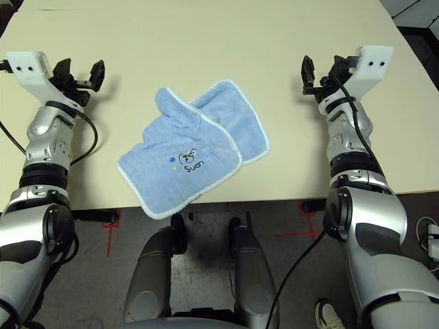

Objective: Fold the towel and set it aside.

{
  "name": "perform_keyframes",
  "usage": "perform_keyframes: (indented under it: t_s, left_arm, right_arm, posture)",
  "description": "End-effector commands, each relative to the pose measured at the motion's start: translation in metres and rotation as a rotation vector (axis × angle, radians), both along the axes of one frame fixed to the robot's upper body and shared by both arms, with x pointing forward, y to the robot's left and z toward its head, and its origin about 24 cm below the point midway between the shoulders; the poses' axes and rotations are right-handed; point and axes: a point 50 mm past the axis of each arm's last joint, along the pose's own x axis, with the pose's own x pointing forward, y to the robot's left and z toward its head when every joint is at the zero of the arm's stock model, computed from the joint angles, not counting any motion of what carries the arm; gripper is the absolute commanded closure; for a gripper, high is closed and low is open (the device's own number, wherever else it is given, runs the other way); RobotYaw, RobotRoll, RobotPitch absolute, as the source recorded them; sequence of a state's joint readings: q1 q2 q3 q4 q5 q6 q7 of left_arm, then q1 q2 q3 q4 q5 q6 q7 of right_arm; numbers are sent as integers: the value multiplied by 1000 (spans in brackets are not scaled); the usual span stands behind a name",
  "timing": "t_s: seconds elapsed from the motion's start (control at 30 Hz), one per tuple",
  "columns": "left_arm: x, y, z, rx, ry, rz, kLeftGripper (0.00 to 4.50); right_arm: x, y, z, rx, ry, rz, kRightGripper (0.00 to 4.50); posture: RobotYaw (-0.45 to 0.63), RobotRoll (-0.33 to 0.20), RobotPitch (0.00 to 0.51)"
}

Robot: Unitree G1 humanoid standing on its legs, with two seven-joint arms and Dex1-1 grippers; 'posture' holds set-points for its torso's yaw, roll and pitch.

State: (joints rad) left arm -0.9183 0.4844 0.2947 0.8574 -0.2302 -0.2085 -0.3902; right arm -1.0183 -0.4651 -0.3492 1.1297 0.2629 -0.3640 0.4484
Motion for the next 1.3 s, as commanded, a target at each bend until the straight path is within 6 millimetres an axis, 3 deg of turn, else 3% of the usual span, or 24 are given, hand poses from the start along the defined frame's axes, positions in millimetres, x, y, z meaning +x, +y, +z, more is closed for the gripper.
perform_keyframes:
  t_s: [0.03, 0.77, 0.93, 1.13, 1.3]
  left_arm:
    - [-1, 5, -7, 12, 25, 25, 17]
    - [-8, 25, 5, 69, 22, -12, 17]
    - [-13, 24, 9, 117, 44, -239, 17]
    - [-19, 26, 19, 138, 195, -537, 17]
    - [-22, 16, 32, 243, 282, -755, 17]
  right_arm:
    - [-3, -8, -3, -7, 10, -18, 0]
    - [-2, 0, -8, -6, 22, 13, 0]
    - [-2, 0, -6, -16, 25, 23, 0]
    - [-3, -5, -3, -37, 32, 26, 0]
    - [-6, -15, 5, -99, 62, 73, 0]
  posture:
    - [-11, 0, 280]
    - [23, 0, 272]
    - [11, 0, 273]
    - [5, 0, 279]
    - [-15, 0, 322]
